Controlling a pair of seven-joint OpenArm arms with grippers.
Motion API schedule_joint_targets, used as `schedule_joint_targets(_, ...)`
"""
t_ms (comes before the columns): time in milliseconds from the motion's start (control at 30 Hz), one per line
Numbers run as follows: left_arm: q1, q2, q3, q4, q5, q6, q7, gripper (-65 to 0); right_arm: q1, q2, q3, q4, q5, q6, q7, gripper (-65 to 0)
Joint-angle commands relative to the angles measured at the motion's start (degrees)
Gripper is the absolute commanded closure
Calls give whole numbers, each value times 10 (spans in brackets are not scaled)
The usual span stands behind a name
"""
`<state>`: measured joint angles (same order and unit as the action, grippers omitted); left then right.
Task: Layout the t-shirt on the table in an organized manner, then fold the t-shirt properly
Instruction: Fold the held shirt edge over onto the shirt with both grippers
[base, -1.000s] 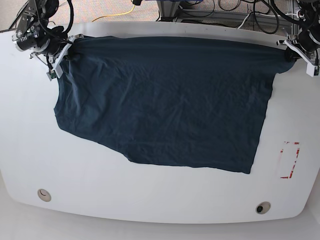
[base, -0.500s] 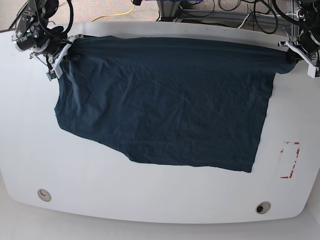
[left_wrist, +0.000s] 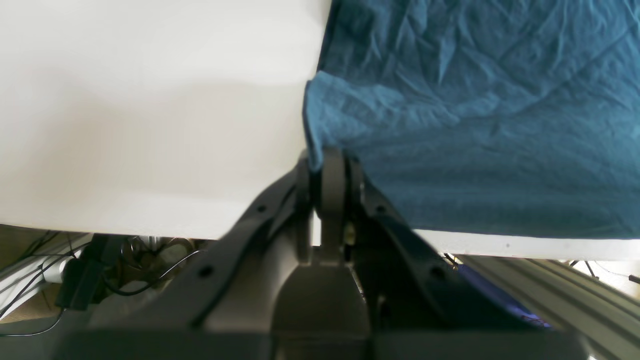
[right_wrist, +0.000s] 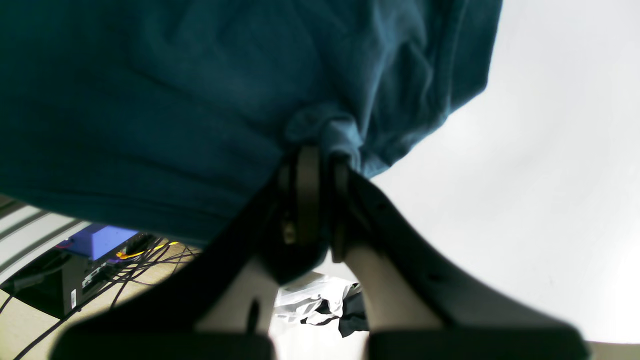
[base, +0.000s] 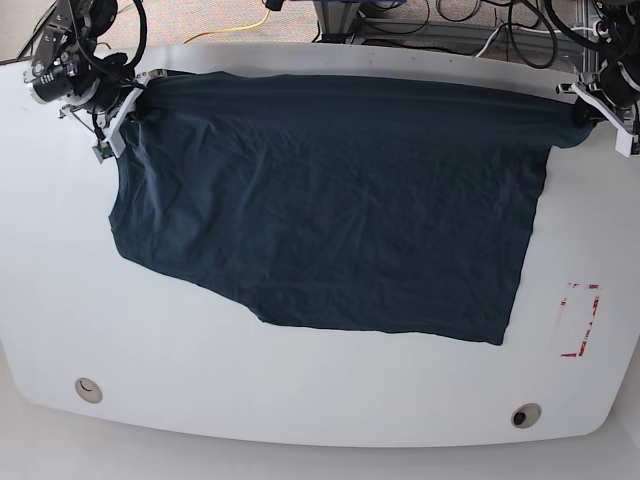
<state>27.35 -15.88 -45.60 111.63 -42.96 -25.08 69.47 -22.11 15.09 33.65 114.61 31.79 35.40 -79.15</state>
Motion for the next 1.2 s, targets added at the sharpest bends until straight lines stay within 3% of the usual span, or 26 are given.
schedule_joint_targets(0, -23, -11, -4, 8, 2, 1, -14, 0, 11, 12, 4, 9, -6, -1, 3, 0)
schedule_joint_targets(233, -78, -10, -2, 8, 5, 2, -14, 0, 29, 12, 4, 6, -6, -1, 3, 0)
schedule_joint_targets(600, -171, -9, 56, -12, 29, 4, -13, -4, 68, 12, 5, -23, -6, -1, 4, 0)
schedule_joint_targets(800, -235, 2, 99, -58, 78, 2, -13, -4, 91, 12, 5, -51, -6, -1, 6, 0)
schedule_joint_targets(1167, -313, 3, 100, -165, 95, 2, -13, -4, 121, 12, 6, -89, -7, -2, 15, 0)
